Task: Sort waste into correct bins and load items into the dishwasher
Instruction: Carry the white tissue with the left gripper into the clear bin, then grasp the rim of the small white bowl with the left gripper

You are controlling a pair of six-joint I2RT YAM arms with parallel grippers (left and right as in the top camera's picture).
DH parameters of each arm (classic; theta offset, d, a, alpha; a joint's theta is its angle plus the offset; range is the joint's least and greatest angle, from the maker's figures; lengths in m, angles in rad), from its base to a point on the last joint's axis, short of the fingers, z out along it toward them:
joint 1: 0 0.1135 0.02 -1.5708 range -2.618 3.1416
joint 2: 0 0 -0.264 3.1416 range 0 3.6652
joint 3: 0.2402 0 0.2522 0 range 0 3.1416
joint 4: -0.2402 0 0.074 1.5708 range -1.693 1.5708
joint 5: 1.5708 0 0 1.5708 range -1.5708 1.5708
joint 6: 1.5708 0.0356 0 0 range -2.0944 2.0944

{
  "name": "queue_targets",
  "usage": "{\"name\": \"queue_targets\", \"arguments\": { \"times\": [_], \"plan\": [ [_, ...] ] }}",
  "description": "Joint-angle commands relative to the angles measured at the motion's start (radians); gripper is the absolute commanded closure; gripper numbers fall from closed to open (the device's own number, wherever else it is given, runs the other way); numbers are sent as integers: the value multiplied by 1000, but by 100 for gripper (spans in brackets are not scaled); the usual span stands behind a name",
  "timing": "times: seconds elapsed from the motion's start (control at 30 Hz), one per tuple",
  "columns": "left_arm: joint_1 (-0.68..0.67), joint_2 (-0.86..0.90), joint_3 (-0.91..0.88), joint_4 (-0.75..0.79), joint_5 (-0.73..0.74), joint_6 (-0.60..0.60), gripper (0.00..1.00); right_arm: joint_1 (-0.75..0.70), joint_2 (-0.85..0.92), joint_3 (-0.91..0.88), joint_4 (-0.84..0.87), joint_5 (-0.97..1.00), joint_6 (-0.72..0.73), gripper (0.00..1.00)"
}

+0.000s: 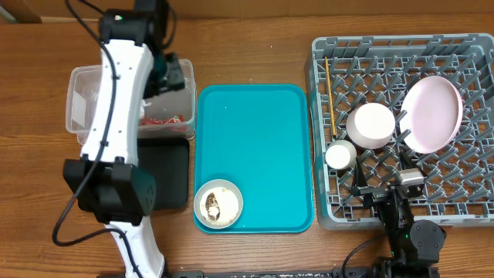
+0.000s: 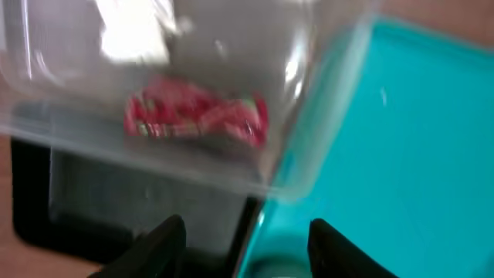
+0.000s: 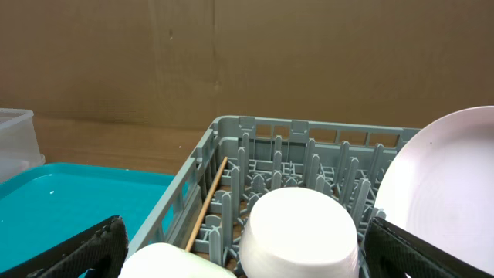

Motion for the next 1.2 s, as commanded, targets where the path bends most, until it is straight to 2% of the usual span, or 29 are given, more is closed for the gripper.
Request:
{"name": "queue_targets", "arguments": {
  "times": [0.0, 0.2, 0.33, 0.57, 0.7, 0.8, 1.1, 1.17],
  "plan": [
    [-133, -62, 18, -78, -8, -23, 50, 0, -6, -10, 6, 0, 10, 0],
    [-347, -67, -113, -100, -35, -154, 61, 0, -6, -10, 6, 0, 10, 0],
    [-454, -67, -240, -100, -40, -261, 62, 0, -6, -10, 6, 0, 10, 0],
    [-605, -67, -459, -34, -25, -349, 64, 0, -6, -10, 6, 0, 10, 0],
    [-649, -67, -584, 67, 47, -345, 64, 0, -6, -10, 6, 0, 10, 0],
    [-650, -67, -670, 154, 103, -328, 67, 0, -6, -10, 6, 0, 10, 0],
    [-649, -67, -840, 319, 94, -278, 72, 0, -6, -10, 6, 0, 10, 0],
    [-649, -67, -850, 340, 95, -264, 83, 0, -6, -10, 6, 0, 10, 0]
  ]
}}
